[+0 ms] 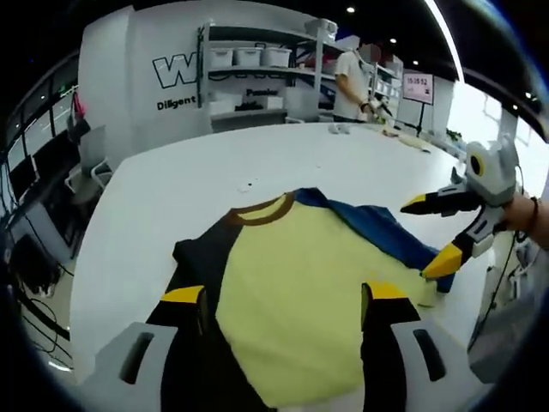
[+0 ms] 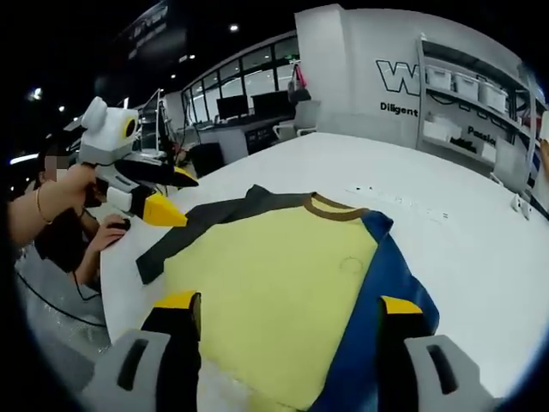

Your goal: Fold the garment on the visible template until the final outline fits inside the template.

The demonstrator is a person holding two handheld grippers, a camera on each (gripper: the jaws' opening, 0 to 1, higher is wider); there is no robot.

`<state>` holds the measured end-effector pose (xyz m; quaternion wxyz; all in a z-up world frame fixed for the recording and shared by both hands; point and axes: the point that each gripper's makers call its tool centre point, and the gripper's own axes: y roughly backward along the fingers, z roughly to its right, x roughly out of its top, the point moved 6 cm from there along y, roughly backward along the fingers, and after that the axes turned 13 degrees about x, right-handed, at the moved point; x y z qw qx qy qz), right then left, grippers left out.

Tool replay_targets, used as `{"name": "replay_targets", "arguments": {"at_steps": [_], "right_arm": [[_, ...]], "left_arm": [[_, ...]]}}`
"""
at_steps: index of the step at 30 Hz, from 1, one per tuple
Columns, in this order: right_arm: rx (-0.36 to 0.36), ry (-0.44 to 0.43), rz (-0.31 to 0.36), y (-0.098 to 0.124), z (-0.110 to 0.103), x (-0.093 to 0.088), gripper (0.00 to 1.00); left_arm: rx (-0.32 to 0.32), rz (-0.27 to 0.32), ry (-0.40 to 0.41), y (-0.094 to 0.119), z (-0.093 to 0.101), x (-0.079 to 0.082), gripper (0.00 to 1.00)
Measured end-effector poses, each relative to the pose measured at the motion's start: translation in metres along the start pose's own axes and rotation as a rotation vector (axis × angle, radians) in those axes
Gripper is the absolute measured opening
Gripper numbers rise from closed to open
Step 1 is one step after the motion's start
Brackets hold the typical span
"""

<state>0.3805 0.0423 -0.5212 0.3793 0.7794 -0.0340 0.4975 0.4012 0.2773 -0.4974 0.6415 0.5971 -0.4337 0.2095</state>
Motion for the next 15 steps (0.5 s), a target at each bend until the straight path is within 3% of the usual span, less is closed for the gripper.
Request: {"name": "replay_targets", "arguments": {"at_steps": [15], "right_arm": [[0.008, -0.01, -0.038, 0.018, -0.031, -0.038, 0.76]], "left_arm": [[-0.031, -0.023, 0.052, 0.036, 0.016, -0.04, 0.7]]}}
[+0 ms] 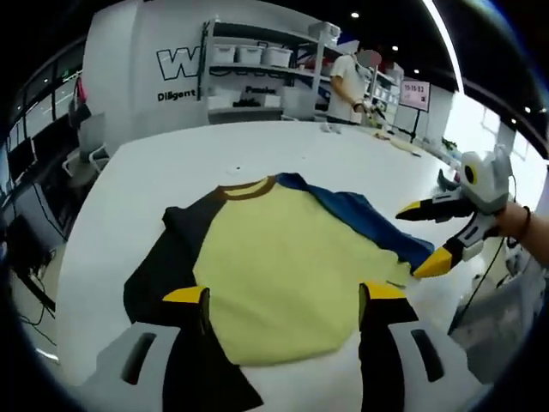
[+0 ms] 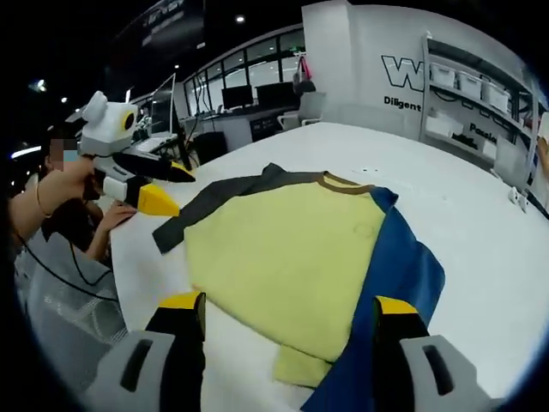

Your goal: Fold the garment on the visible template until the final outline fits inside the template.

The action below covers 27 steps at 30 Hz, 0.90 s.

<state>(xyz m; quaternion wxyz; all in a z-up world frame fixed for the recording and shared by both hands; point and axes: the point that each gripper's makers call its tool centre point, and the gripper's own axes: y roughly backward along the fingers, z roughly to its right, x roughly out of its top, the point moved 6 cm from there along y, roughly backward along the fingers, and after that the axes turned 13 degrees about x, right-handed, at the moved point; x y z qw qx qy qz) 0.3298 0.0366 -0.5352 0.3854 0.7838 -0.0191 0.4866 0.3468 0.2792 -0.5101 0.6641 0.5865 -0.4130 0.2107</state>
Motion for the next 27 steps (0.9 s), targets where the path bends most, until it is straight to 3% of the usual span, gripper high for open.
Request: {"name": "replay_targets", "arguments": {"at_steps": [5, 9, 19, 23, 27], "right_arm": [[0.015, -0.033, -0.027, 0.001, -0.01, -0.02, 0.73], [0.025, -0.04, -0.056, 0.0, -0.015, -0.034, 0.66], [0.012, -0.02, -0.105, -0.008, -0.015, -0.051, 0.49], [0.001, 0.002, -0.118, -0.011, -0.016, -0.058, 0.42], [-0.015, 0.01, -0.127, -0.013, -0.013, -0.062, 0.36]], "left_arm": [[-0.023, -0.035, 0.042, 0.009, 0.007, -0.024, 0.68], [-0.065, -0.065, -0.004, 0.013, 0.016, -0.041, 0.69], [-0.055, -0.131, -0.026, 0.006, 0.028, -0.068, 0.61], [-0.059, -0.139, -0.024, 0.001, 0.03, -0.072, 0.52], [-0.048, -0.14, -0.038, -0.003, 0.031, -0.074, 0.5]]}}
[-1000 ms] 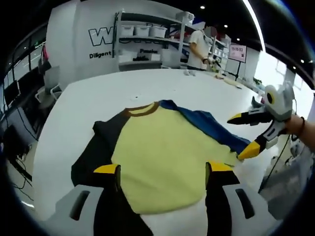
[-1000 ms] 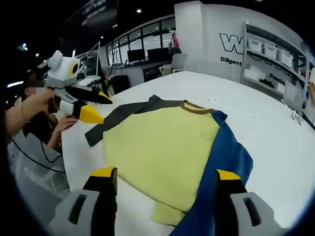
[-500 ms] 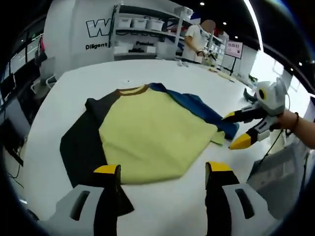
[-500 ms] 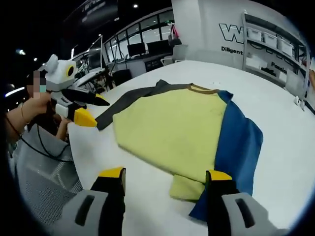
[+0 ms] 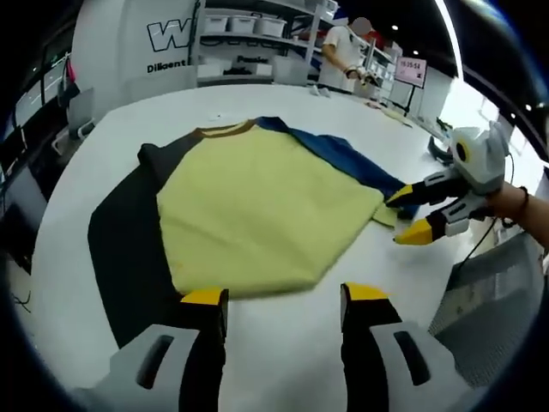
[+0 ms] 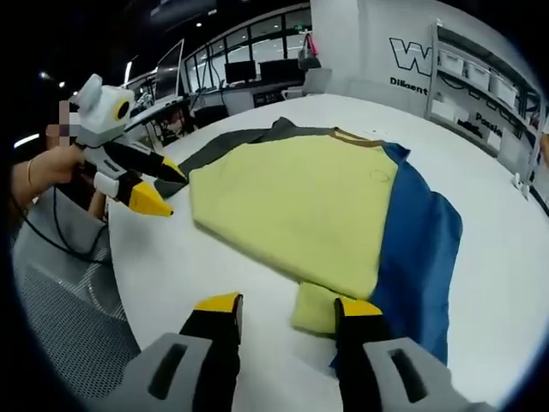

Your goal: Fold the garment on the visible template until the final outline fits inside the template.

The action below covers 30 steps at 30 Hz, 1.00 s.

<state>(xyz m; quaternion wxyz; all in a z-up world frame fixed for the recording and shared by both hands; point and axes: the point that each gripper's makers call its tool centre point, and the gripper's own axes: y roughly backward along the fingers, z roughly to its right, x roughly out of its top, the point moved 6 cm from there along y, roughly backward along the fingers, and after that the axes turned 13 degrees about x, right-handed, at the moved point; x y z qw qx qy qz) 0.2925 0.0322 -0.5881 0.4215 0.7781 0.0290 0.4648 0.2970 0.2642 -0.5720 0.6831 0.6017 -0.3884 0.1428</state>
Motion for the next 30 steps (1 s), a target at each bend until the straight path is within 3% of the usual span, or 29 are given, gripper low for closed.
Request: {"name": "replay_targets", "arguments": {"at_steps": [3, 6, 12, 16, 22, 24, 27, 30], "right_arm": [[-0.05, 0.037, -0.027, -0.002, 0.007, -0.004, 0.29], [-0.057, 0.046, -0.04, -0.003, 0.01, -0.006, 0.24], [-0.083, 0.069, -0.046, -0.004, 0.015, -0.007, 0.15], [-0.095, 0.068, -0.04, -0.005, 0.019, -0.006, 0.09], [-0.091, 0.072, -0.042, -0.004, 0.019, -0.005, 0.03], [-0.085, 0.082, -0.039, -0.003, 0.018, -0.003, 0.0], [-0.067, 0.145, -0.038, 0.003, 0.014, 0.004, 0.0], [-0.058, 0.146, -0.03, 0.007, 0.013, 0.006, 0.0]], "left_arm": [[0.007, -0.011, -0.052, -0.007, 0.006, -0.004, 0.45], [-0.003, -0.003, -0.061, -0.009, 0.01, -0.004, 0.46], [0.006, -0.008, -0.153, -0.018, 0.016, -0.006, 0.43], [0.052, 0.038, -0.192, -0.021, 0.016, -0.004, 0.36], [0.04, 0.057, -0.199, -0.028, 0.018, -0.002, 0.23], [-0.004, 0.053, -0.12, -0.029, 0.022, 0.001, 0.15], [-0.009, 0.053, -0.113, -0.029, 0.021, 0.003, 0.04], [-0.015, 0.053, -0.108, -0.028, 0.021, 0.007, 0.02]]}}
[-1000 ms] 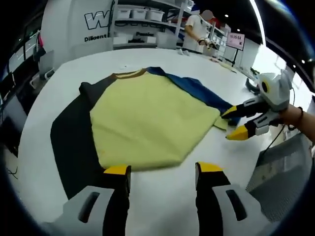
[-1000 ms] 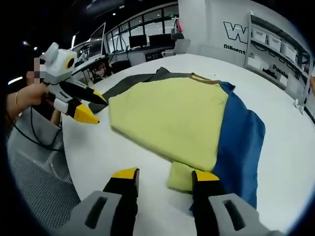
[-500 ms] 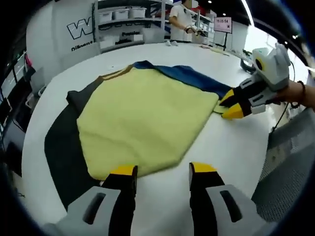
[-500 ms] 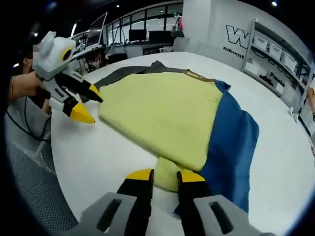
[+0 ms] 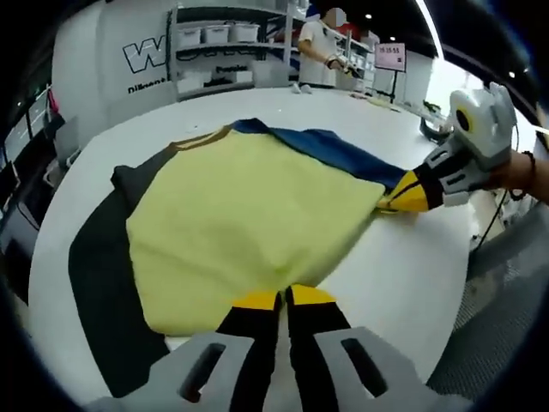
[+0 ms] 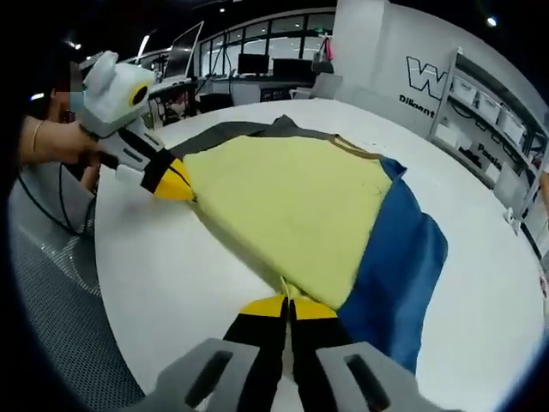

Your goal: Fold the garment on the visible template until the final outline fits inside the template.

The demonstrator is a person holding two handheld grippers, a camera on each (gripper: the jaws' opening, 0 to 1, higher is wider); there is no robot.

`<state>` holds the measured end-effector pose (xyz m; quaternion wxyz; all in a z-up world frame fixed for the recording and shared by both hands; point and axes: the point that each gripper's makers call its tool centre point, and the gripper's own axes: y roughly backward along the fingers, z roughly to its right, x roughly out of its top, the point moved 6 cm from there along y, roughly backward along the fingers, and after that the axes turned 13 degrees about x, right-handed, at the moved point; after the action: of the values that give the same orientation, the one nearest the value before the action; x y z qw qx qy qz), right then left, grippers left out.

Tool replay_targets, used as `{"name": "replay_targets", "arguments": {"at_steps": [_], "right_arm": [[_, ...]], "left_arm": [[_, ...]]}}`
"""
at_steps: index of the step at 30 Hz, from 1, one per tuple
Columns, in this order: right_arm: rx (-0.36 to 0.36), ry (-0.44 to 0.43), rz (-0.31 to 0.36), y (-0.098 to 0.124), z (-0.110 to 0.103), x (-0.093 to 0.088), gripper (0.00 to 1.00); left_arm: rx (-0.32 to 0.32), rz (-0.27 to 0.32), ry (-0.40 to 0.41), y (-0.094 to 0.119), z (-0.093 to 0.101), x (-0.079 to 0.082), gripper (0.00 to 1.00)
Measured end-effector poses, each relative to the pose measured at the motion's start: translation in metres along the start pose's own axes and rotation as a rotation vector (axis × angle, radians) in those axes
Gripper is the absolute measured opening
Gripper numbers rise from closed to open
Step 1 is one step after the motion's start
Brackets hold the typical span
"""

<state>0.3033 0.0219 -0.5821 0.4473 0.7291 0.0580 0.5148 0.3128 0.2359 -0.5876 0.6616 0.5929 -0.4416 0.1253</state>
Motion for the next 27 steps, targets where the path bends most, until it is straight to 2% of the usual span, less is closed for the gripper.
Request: {"name": "replay_targets", "arguments": {"at_steps": [3, 8, 13, 16, 20, 22, 24, 27], "right_arm": [[0.008, 0.003, 0.01, 0.006, 0.0, 0.002, 0.0], [0.032, -0.004, 0.037, 0.021, -0.002, 0.009, 0.0], [0.079, 0.04, 0.041, 0.036, -0.01, 0.017, 0.0], [0.125, 0.055, 0.052, 0.046, -0.017, 0.023, 0.0], [0.164, 0.165, -0.024, 0.056, -0.026, 0.022, 0.0], [0.178, 0.157, -0.019, 0.059, -0.029, 0.023, 0.0], [0.231, 0.12, 0.016, 0.063, -0.035, 0.026, 0.0], [0.254, 0.121, 0.016, 0.067, -0.036, 0.026, 0.0]], "left_arm": [[-0.019, 0.009, 0.038, 0.007, -0.002, 0.009, 0.01], [-0.037, 0.035, 0.02, 0.02, -0.01, 0.032, 0.01], [-0.034, 0.043, -0.002, 0.026, -0.017, 0.051, 0.01], [-0.035, 0.049, 0.003, 0.025, -0.021, 0.06, 0.02], [-0.026, 0.062, 0.009, 0.022, -0.026, 0.072, 0.02], [-0.022, 0.065, 0.012, 0.019, -0.028, 0.075, 0.02], [-0.018, 0.063, 0.017, 0.012, -0.029, 0.08, 0.02], [0.004, 0.064, 0.015, 0.005, -0.031, 0.085, 0.02]]}}
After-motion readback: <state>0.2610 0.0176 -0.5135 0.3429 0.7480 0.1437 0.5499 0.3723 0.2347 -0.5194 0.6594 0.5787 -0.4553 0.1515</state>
